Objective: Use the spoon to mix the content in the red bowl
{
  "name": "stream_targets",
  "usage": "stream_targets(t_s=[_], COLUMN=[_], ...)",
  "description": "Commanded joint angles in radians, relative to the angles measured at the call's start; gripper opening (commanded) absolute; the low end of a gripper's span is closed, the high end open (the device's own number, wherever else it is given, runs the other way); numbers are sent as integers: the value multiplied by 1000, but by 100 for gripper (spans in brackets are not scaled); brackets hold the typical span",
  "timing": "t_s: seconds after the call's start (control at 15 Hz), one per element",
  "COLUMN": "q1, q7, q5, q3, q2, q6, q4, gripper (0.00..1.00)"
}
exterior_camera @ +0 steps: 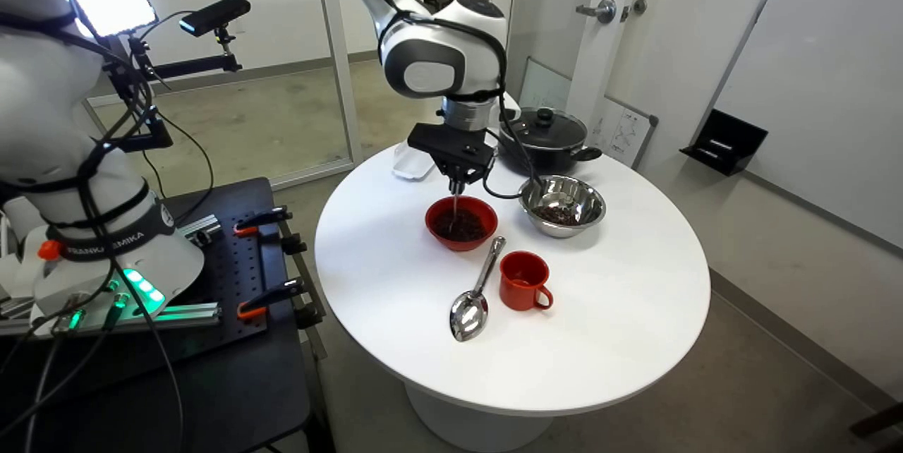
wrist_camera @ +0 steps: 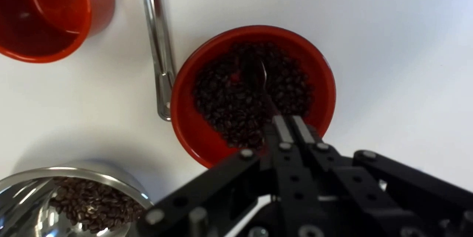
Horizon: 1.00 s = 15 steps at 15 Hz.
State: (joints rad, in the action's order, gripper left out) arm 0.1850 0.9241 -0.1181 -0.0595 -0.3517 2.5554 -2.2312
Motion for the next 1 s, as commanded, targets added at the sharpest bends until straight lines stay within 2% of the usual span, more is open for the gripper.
stream_targets(t_s=[0.0,0.4,0.8,0.93], q1=[8,19,6,20], q7=[8,56,48,58], q5=[-27,-126,-145,-166], q3=[-19,-57,-54,-68], q2=[15,-4,-21,-26], q6=[-97,-50,75,119], q4=[6,-11,-18,-11], gripper=[1,1,1,1])
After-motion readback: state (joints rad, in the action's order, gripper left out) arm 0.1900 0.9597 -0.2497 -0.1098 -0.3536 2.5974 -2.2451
